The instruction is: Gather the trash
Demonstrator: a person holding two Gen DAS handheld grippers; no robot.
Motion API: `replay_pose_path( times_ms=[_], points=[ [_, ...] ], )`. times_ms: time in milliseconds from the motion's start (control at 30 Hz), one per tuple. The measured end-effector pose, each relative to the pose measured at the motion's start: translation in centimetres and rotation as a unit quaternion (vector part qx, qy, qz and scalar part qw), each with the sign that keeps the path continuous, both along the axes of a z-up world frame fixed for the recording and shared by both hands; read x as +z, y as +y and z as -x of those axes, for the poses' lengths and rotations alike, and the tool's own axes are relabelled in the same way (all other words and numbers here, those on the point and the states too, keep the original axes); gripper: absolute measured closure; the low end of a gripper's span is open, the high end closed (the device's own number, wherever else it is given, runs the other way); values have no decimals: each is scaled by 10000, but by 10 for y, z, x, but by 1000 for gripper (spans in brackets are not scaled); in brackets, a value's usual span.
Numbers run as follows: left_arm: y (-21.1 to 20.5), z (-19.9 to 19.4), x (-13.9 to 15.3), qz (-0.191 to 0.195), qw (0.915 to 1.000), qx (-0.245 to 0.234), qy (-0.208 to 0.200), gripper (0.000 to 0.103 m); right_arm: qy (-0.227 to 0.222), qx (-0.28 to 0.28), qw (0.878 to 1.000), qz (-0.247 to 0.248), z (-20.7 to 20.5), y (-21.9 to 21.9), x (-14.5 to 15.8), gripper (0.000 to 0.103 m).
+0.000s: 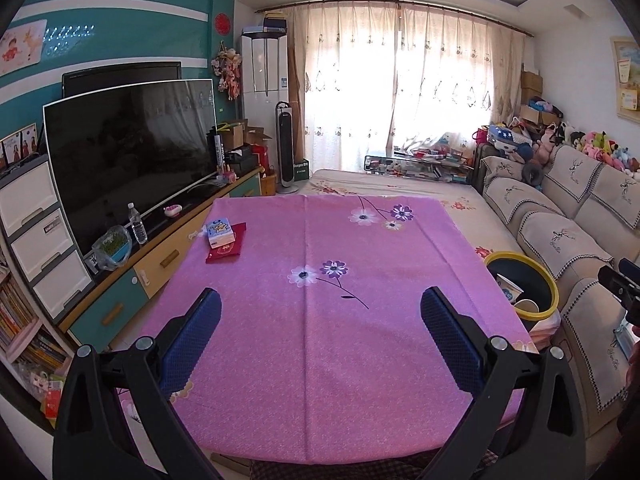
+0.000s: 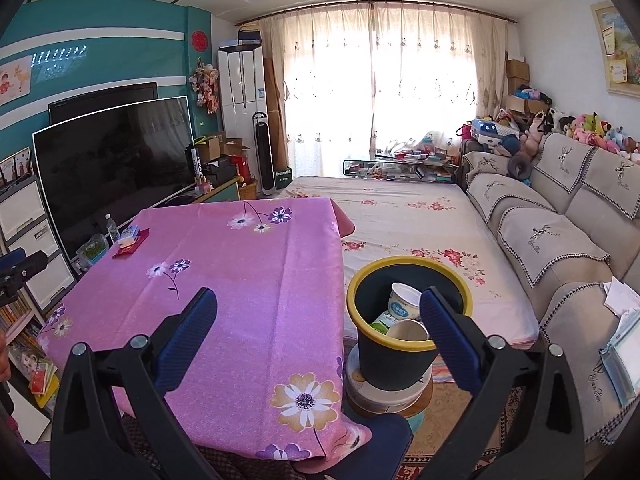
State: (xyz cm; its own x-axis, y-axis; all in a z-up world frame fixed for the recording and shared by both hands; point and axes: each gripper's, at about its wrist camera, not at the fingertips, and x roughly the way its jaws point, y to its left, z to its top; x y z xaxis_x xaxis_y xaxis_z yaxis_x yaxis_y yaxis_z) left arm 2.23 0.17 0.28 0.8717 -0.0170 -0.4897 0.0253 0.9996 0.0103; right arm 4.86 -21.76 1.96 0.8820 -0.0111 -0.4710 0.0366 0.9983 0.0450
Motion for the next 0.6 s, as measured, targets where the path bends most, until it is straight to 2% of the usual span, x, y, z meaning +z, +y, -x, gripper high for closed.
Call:
replay_pose_path(
  times_ms=[600],
  points=[
    [-6, -4, 1, -12, 10000, 54, 47, 5, -3, 63, 10000, -16, -3, -3, -1, 7]
  ],
)
